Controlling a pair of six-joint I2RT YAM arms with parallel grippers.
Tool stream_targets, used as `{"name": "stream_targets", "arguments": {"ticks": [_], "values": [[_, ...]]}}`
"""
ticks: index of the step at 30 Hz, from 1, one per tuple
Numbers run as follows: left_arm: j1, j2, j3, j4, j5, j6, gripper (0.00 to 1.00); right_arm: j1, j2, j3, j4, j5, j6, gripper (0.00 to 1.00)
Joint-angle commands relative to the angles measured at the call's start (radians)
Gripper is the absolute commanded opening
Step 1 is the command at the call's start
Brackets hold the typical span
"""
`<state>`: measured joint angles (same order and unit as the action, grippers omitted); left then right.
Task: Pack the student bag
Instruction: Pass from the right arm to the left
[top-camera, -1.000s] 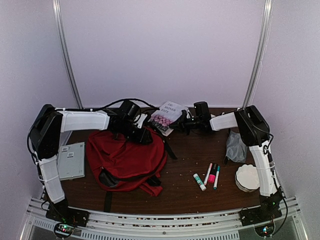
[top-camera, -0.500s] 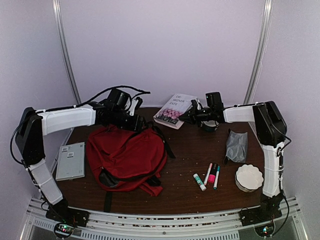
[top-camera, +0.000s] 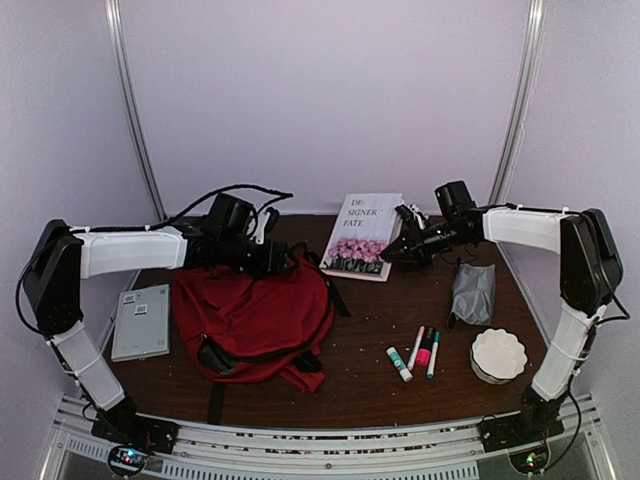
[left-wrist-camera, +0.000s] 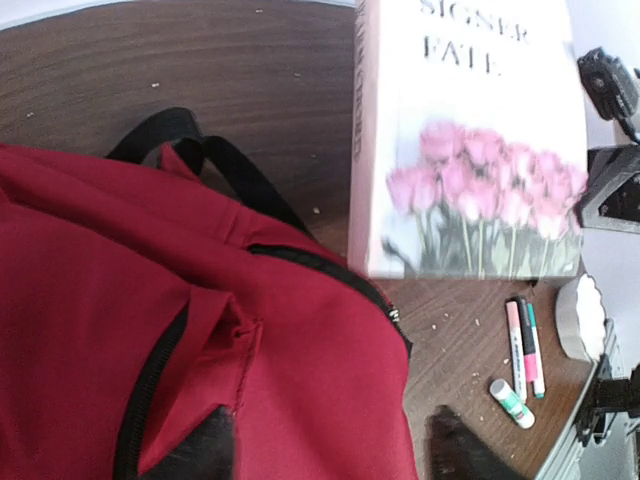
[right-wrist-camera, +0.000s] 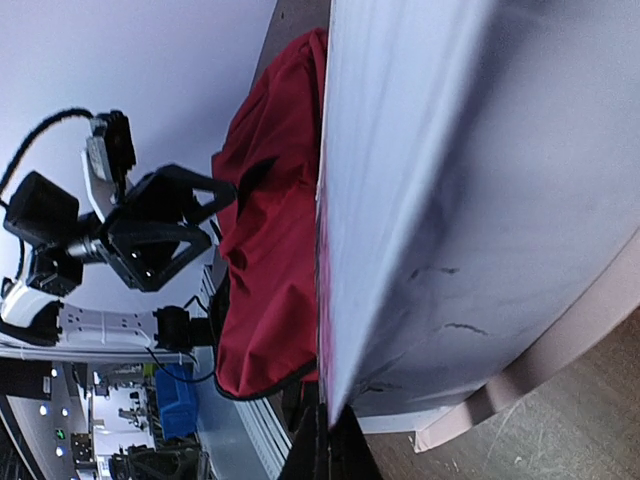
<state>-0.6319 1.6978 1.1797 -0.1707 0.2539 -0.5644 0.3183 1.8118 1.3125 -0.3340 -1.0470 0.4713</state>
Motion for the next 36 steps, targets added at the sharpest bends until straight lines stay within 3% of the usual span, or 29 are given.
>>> {"name": "stream_targets", "arguments": {"ticks": [1, 5, 12, 19, 27, 32, 36], "values": [[-0.005, -0.023, -0.070, 0.195, 0.086, -0.135, 0.85, -0.002, -0.071, -0.077, -0.163, -0.059, -0.218, 0.00], [-0.029, -0.019, -0.142, 0.276, 0.096, -0.183, 0.86, -0.003, -0.132, -0.166, -0.153, -0.089, -0.290, 0.00], [-0.043, 0.012, -0.223, 0.448, 0.146, -0.242, 0.85, -0.001, -0.148, -0.258, -0.072, -0.186, -0.279, 0.00], [-0.077, 0.056, -0.110, 0.404, 0.158, -0.196, 0.84, -0.002, -0.212, -0.235, -0.232, -0.183, -0.430, 0.00], [-0.097, 0.155, -0.049, 0.503, 0.203, -0.215, 0.86, -0.001, -0.343, -0.334, -0.152, -0.204, -0.412, 0.00], [-0.119, 0.213, -0.032, 0.693, 0.327, -0.281, 0.86, -0.001, -0.350, -0.339, -0.133, -0.228, -0.388, 0.00], [-0.137, 0.229, -0.007, 0.719, 0.357, -0.291, 0.86, -0.001, -0.336, -0.335, -0.135, -0.233, -0.398, 0.00]]}}
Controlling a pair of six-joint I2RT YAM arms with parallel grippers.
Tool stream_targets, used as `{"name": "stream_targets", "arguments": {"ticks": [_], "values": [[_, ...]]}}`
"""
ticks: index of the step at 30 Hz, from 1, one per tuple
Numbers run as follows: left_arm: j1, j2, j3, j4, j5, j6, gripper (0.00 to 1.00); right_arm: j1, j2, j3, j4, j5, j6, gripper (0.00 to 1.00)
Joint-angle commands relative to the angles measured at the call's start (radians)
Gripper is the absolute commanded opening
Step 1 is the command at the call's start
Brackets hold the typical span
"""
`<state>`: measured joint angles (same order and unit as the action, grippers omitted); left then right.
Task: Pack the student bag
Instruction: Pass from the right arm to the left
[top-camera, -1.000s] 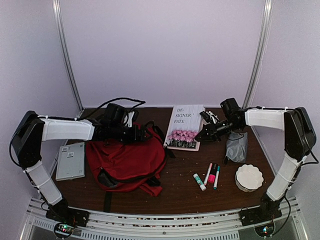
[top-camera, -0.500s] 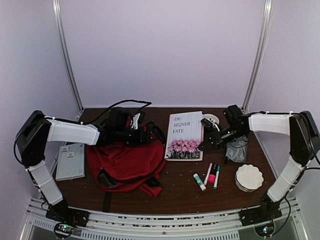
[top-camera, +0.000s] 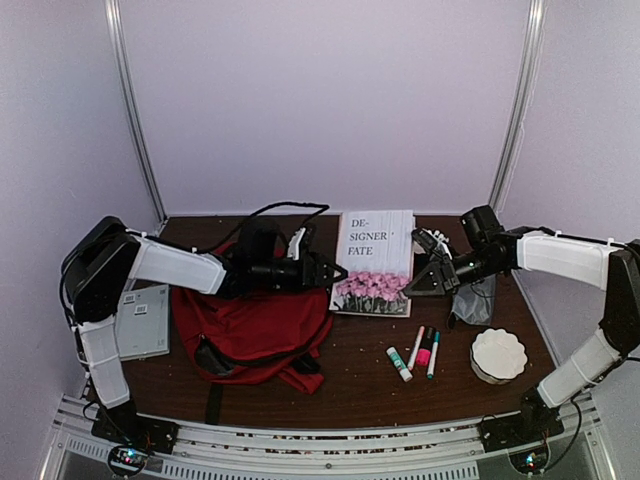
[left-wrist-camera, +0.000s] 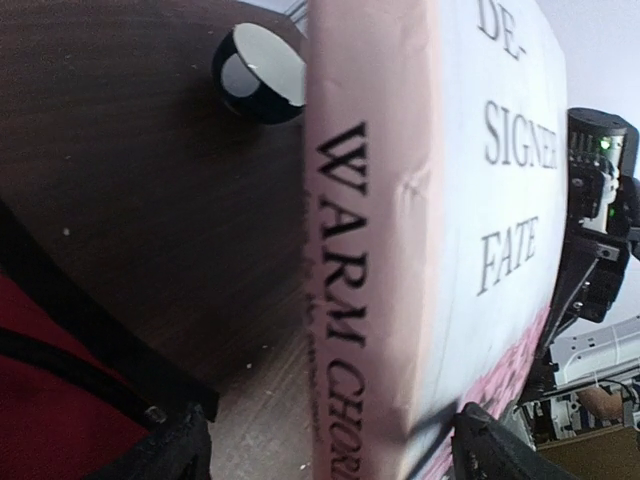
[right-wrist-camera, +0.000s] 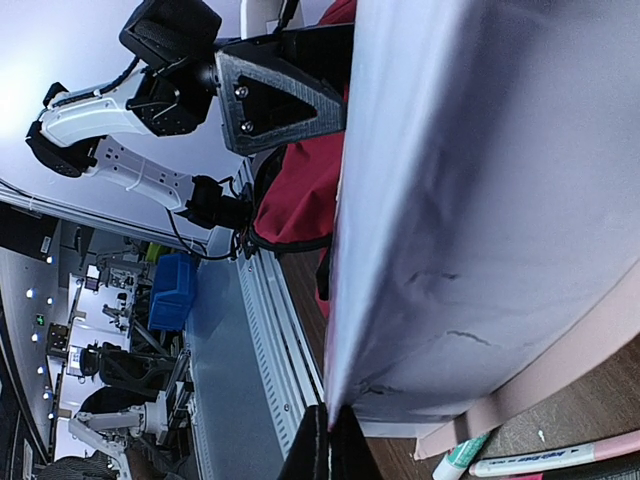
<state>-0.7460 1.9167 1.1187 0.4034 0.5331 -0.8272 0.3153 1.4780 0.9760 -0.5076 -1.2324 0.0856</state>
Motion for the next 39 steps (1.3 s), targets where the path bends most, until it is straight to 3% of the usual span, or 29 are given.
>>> {"name": "stream_targets", "arguments": {"ticks": [1, 9, 19, 22, 26, 30, 34, 37, 39], "values": [[-0.026, 0.018, 0.057, 0.153, 0.085, -0.039, 0.85, 0.002, 0.001, 0.001, 0.038, -0.053, -0.013, 0.00], [-0.027, 0.074, 0.034, 0.366, 0.147, -0.186, 0.77, 0.002, 0.012, 0.002, 0.035, -0.060, -0.018, 0.00], [-0.028, 0.083, -0.029, 0.511, 0.140, -0.246, 0.45, -0.001, 0.020, 0.004, 0.041, -0.027, -0.018, 0.02], [-0.026, 0.097, -0.058, 0.589, 0.140, -0.296, 0.32, -0.004, -0.013, -0.006, 0.052, 0.003, -0.008, 0.13], [-0.026, 0.112, -0.089, 0.734, 0.149, -0.365, 0.28, -0.023, -0.082, -0.025, 0.045, 0.048, -0.025, 0.38], [-0.022, 0.103, -0.094, 0.781, 0.141, -0.403, 0.26, -0.053, -0.184, -0.062, 0.059, 0.117, -0.039, 0.53], [-0.018, 0.058, -0.093, 0.766, 0.104, -0.405, 0.25, -0.061, -0.257, -0.054, 0.070, 0.208, -0.049, 0.74], [-0.018, 0.000, -0.079, 0.684, 0.067, -0.373, 0.25, -0.066, -0.261, -0.023, 0.077, 0.239, -0.015, 0.99], [-0.018, -0.045, -0.065, 0.617, 0.038, -0.339, 0.26, -0.067, -0.245, 0.011, 0.073, 0.232, 0.020, 1.00]]}}
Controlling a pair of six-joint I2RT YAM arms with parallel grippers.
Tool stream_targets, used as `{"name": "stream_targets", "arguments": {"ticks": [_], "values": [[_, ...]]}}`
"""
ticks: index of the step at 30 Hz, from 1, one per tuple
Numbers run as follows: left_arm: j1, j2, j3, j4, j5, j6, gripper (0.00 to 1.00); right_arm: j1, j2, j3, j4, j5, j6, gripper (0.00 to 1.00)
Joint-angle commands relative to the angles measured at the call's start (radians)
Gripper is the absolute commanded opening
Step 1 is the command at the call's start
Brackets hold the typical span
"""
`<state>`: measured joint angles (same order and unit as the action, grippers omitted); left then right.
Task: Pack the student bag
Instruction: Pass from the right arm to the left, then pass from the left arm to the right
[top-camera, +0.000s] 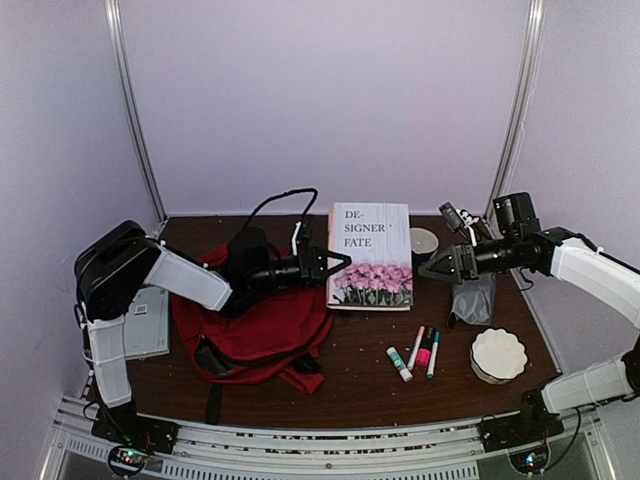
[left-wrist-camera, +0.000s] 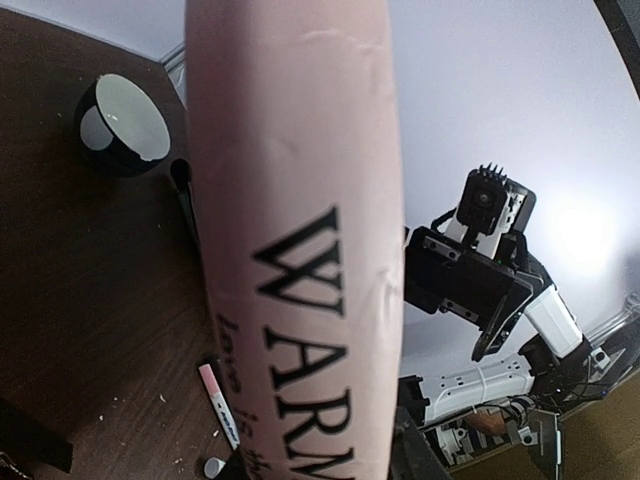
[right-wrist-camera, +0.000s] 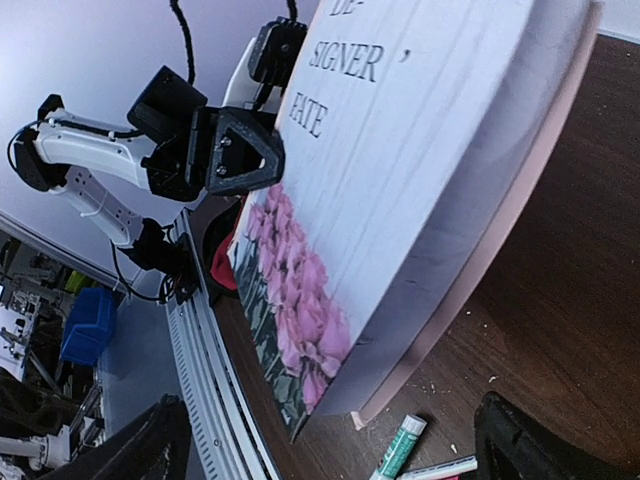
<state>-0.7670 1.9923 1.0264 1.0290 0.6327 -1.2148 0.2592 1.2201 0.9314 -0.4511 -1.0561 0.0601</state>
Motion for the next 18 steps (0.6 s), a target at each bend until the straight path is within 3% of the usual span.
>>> {"name": "stream_targets", "arguments": {"ticks": [1, 9, 18], "values": [[0.003, -0.144, 0.033, -0.042, -0.076, 0.066, 0.26, -0.011, 0.026, 0.074, 0.025, 0.043, 0.066, 1.00], [0.003, -0.267, 0.053, -0.172, -0.162, 0.130, 0.27, -0.006, 0.138, 0.170, 0.170, -0.080, 0.293, 1.00], [0.003, -0.275, 0.059, -0.171, -0.169, 0.133, 0.27, 0.094, 0.165, 0.073, 0.565, -0.188, 0.587, 0.98]]}}
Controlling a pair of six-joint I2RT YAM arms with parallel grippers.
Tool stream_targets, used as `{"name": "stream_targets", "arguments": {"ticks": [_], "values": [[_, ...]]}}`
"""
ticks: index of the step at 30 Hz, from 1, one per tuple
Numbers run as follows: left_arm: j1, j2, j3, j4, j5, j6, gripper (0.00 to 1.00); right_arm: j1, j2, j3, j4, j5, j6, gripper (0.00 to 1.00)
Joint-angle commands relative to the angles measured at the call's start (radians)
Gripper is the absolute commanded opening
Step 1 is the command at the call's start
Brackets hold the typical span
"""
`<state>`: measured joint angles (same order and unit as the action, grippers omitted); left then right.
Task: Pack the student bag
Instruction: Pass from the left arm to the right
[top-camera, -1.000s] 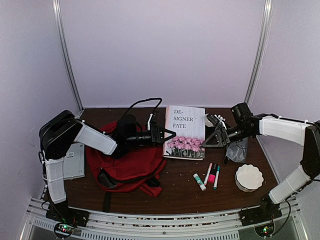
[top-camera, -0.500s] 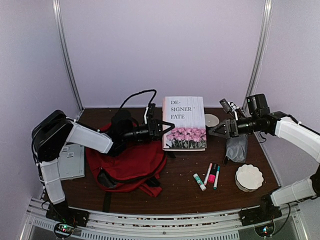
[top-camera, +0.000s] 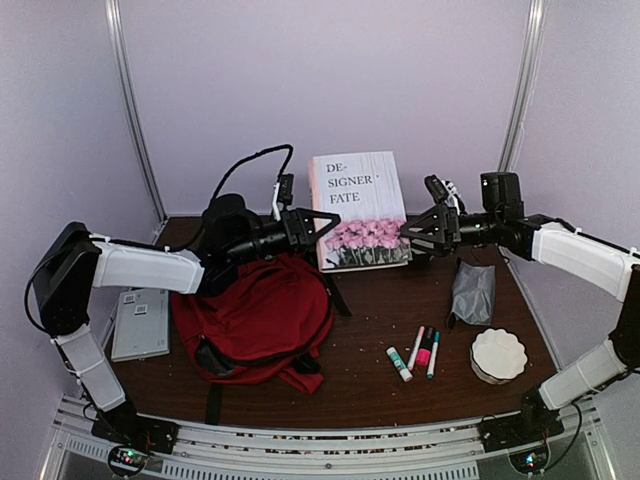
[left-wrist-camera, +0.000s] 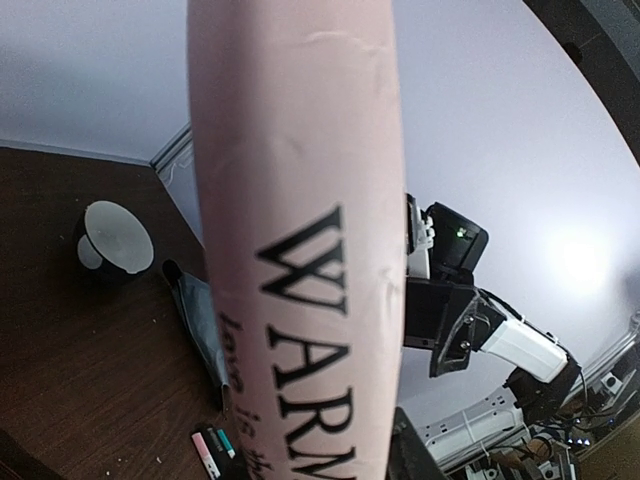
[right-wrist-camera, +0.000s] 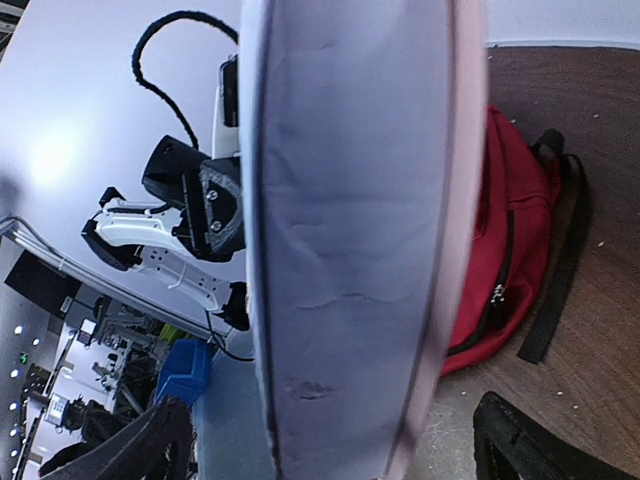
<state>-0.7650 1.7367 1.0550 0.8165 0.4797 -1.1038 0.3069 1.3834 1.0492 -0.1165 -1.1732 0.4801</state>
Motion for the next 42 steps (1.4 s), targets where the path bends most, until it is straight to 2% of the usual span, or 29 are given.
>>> {"name": "stream_targets", "arguments": {"ticks": [1, 4, 10, 19, 27, 34, 38, 42], "values": [[0.001, -0.020, 0.028, 0.046, -0.018, 0.022, 0.27, 0.056, 0.005, -0.054, 0.252, -0.075, 0.184, 0.97], [0.002, -0.025, 0.012, 0.059, -0.039, 0.020, 0.27, 0.070, 0.014, -0.080, 0.309, -0.079, 0.222, 0.91], [0.018, -0.036, -0.045, 0.157, -0.071, -0.009, 0.27, 0.072, 0.027, -0.113, 0.347, -0.084, 0.251, 0.86], [0.022, -0.025, -0.041, 0.165, -0.071, -0.022, 0.27, 0.071, 0.051, -0.154, 0.552, -0.109, 0.401, 0.62], [0.022, -0.008, -0.041, 0.168, -0.068, -0.047, 0.28, 0.072, 0.054, -0.168, 0.597, -0.104, 0.433, 0.53], [0.022, 0.010, -0.038, 0.160, -0.060, -0.057, 0.40, 0.072, 0.054, -0.169, 0.595, -0.101, 0.422, 0.38], [0.023, 0.001, -0.048, 0.108, -0.078, -0.040, 0.57, 0.071, 0.052, -0.163, 0.583, -0.097, 0.413, 0.31], [0.022, -0.028, -0.083, 0.049, -0.089, -0.006, 0.66, 0.051, 0.052, -0.154, 0.584, -0.101, 0.410, 0.28]]}}
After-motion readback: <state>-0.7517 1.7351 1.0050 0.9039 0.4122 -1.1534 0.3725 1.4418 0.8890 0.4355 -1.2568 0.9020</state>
